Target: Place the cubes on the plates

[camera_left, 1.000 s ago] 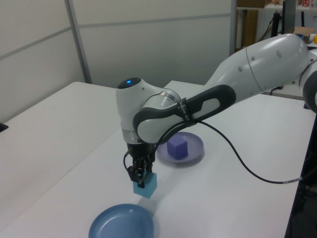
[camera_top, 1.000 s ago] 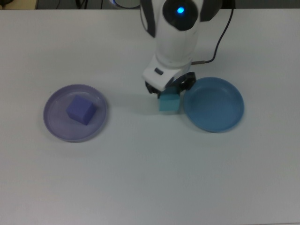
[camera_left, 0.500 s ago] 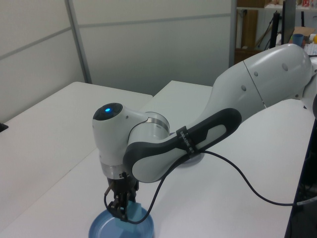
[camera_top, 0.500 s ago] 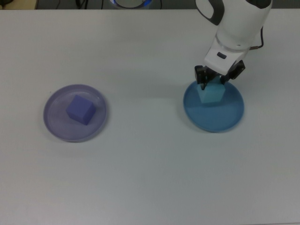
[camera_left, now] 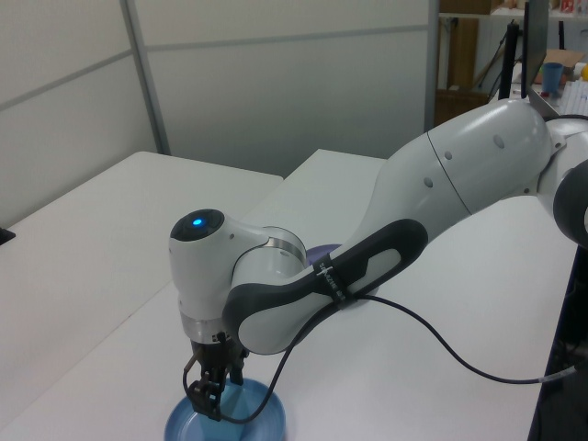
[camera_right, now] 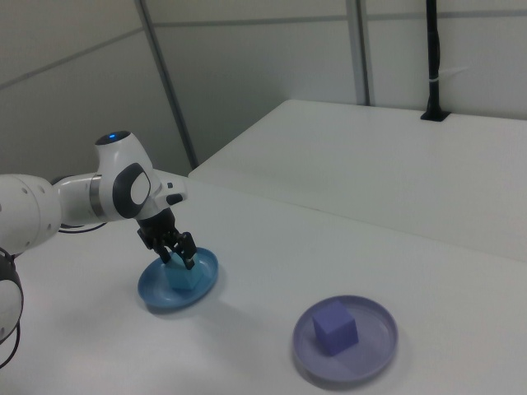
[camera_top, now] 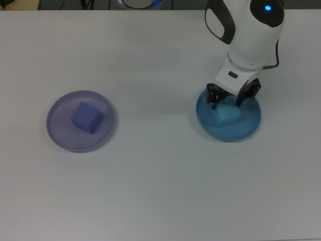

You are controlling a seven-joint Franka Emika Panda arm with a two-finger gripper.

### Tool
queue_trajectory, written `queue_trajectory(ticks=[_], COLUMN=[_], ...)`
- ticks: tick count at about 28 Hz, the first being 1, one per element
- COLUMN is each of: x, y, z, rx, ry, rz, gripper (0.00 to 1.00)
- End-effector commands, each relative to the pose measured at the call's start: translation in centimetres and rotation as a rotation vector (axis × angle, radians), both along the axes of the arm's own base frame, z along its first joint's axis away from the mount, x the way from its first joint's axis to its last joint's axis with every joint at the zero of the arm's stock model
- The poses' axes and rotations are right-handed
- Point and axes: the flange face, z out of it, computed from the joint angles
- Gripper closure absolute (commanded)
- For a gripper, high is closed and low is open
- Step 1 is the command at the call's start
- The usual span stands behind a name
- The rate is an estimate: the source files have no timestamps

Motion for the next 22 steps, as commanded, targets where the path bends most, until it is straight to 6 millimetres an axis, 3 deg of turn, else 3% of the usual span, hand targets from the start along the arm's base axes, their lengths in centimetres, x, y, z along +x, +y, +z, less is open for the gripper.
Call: queue_trajectory(ticks=[1,3,8,9,13,14,18,19,22], x=[-0.9,-1.2,-2.5,-2.7,-2.5,-2.4,-2.2,-2.3,-3.0], y=[0.5,0.4,-1.8,-3.6,-8.4,-10.7,-14.7,-16.6,-18.7], z=[3.1,4.3,9.7,11.8,16.0,17.3,19.5,20.3,22.1], rx=[-0.015,-0.017,-0.028,-0.028,-0.044,-0.064,-0.095,-0.102,-0.070], ry=[-0.015,-0.016,0.002,0.004,0.006,0.035,0.101,0.135,0.132], rz=[-0.021,-0.025,-0.072,-0.103,-0.175,-0.196,-0.169,-0.159,-0.188], gripper=[0.00,0.00,0.00,0.00,0.00,0.00,0.00,0.00,0.00])
